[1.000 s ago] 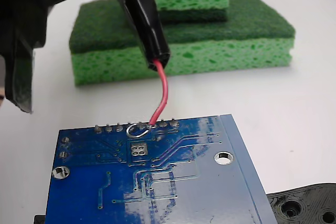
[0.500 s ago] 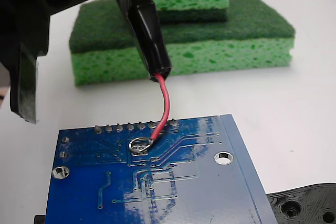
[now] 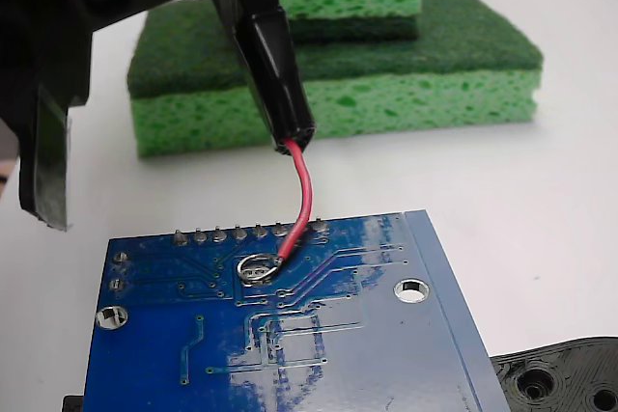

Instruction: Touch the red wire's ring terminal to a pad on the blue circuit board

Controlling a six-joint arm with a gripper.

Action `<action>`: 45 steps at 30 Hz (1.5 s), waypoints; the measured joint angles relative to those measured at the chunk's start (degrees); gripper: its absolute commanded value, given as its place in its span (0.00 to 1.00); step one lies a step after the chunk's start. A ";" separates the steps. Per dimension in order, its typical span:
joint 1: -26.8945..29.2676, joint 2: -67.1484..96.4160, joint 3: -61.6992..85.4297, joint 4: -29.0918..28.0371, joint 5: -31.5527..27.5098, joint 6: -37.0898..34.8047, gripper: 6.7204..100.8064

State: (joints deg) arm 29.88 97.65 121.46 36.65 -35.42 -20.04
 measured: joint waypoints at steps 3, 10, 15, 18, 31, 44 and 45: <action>0.00 0.00 0.00 0.18 0.00 -0.09 0.99; -0.97 3.25 0.79 -0.09 0.97 1.41 0.99; -4.66 11.95 4.22 -1.76 7.91 6.50 0.99; -6.50 18.19 7.82 -2.72 11.43 8.96 0.99; -20.04 49.22 34.63 -2.20 27.69 21.80 0.99; -25.58 76.82 47.64 7.12 34.80 24.43 0.99; -25.75 77.08 47.64 7.03 34.80 24.35 0.99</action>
State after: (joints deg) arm 4.13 174.73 169.10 43.68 -0.62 4.31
